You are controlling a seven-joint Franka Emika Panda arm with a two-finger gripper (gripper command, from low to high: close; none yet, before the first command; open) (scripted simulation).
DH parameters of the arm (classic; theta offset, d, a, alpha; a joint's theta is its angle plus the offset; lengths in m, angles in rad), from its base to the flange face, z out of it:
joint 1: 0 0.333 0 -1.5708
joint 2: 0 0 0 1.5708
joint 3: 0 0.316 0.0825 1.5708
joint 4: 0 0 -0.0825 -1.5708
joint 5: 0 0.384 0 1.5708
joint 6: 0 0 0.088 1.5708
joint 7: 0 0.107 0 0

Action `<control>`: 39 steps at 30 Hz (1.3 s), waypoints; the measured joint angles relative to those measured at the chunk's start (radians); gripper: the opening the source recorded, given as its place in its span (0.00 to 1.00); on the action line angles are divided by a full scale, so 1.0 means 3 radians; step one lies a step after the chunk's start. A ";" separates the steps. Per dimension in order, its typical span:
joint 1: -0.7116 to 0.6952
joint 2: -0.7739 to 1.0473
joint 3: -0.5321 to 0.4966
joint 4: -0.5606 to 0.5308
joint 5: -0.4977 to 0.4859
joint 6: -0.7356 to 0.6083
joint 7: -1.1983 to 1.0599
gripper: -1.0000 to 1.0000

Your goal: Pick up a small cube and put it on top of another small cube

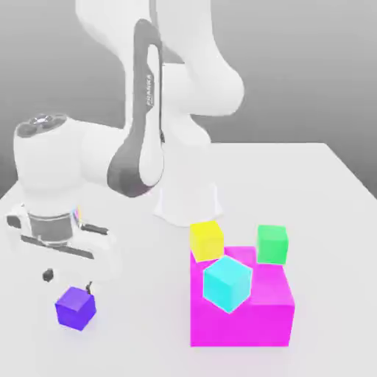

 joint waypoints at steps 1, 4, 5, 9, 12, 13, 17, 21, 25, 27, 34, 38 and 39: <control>-0.0035 0.0121 0.0043 0.0022 0.0039 0.0096 -0.0032 0.50; -0.0071 0.0230 0.0085 0.0043 0.0062 0.0183 -0.0052 0.00; -0.0072 0.0230 0.0085 0.0043 0.0061 0.0183 -0.0050 0.00; -0.0083 0.0251 0.0097 0.0046 0.0060 0.0198 -0.0048 0.00; -0.0029 -0.0036 0.0019 -0.0011 -0.0041 -0.0030 0.0031 0.00; -0.0010 -0.0152 -0.0010 -0.0034 -0.0089 -0.0121 0.0066 0.00; 0.0108 -0.0628 -0.0030 -0.0160 -0.0409 -0.0472 0.0321 0.00; 0.0316 -0.1107 0.0101 -0.0321 -0.0646 -0.0795 0.0543 0.00; 0.0465 -0.1587 0.0263 -0.0486 -0.0672 -0.1112 0.0616 0.00; 0.0568 -0.1829 0.0343 -0.0569 -0.0629 -0.1270 0.0614 0.00; 0.1023 -0.2680 0.0561 -0.0859 -0.0340 -0.1819 0.0502 0.00; 0.1301 -0.3099 0.0645 -0.1023 -0.0150 -0.2069 0.0415 0.00; 0.1326 -0.3073 0.0658 -0.1063 -0.0127 -0.2004 0.0404 0.00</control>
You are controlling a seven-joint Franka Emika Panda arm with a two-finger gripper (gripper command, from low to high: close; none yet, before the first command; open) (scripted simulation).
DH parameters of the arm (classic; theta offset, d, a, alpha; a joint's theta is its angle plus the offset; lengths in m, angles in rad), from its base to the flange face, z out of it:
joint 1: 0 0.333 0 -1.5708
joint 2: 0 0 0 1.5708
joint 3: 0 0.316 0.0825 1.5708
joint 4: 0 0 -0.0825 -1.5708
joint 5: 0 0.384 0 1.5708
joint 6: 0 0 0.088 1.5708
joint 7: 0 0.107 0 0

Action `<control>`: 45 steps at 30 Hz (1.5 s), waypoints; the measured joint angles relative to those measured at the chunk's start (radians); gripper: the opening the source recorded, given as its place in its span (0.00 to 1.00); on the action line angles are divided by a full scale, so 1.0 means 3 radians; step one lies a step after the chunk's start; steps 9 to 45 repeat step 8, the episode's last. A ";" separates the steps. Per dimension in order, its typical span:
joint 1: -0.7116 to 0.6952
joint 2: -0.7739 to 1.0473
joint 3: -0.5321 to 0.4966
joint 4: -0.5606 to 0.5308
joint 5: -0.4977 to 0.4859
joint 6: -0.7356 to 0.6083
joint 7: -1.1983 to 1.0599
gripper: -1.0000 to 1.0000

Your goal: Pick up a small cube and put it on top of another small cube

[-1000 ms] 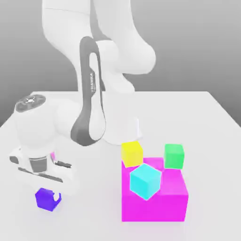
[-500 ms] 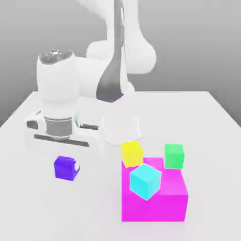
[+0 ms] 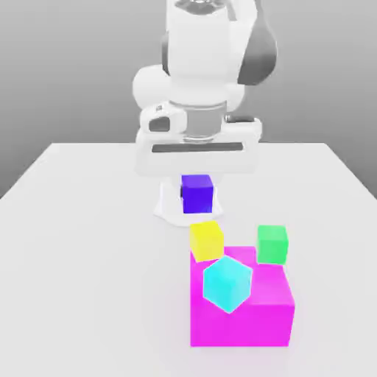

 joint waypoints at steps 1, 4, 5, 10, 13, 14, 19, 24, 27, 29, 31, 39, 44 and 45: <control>0.0009 0.0065 0.0014 -0.0040 0.0015 0.0105 -0.0005 0.00; 0.0014 0.0346 0.0046 -0.0159 0.0042 0.0503 -0.0014 0.00; 0.0012 0.0446 0.0056 -0.0198 0.0049 0.0643 -0.0017 1.00; 0.0012 0.0446 0.0056 -0.0198 0.0049 0.0643 -0.0017 1.00; 0.0012 0.0446 0.0056 -0.0198 0.0049 0.0643 -0.0017 1.00; 0.0012 0.0446 0.0056 -0.0198 0.0049 0.0643 -0.0017 1.00; 0.0012 0.0446 0.0056 -0.0198 0.0049 0.0643 -0.0017 1.00; 0.0012 0.0446 0.0056 -0.0198 0.0049 0.0643 -0.0017 1.00; 0.0012 0.0446 0.0056 -0.0198 0.0049 0.0643 -0.0017 1.00; 0.0012 0.0446 0.0056 -0.0198 0.0049 0.0643 -0.0017 1.00; 0.0012 0.0446 0.0056 -0.0198 0.0049 0.0643 -0.0017 1.00; 0.0012 0.0446 0.0056 -0.0198 0.0049 0.0643 -0.0017 1.00; 0.0012 0.0446 0.0056 -0.0198 0.0049 0.0643 -0.0017 1.00; 0.0012 0.0446 0.0056 -0.0198 0.0049 0.0643 -0.0017 1.00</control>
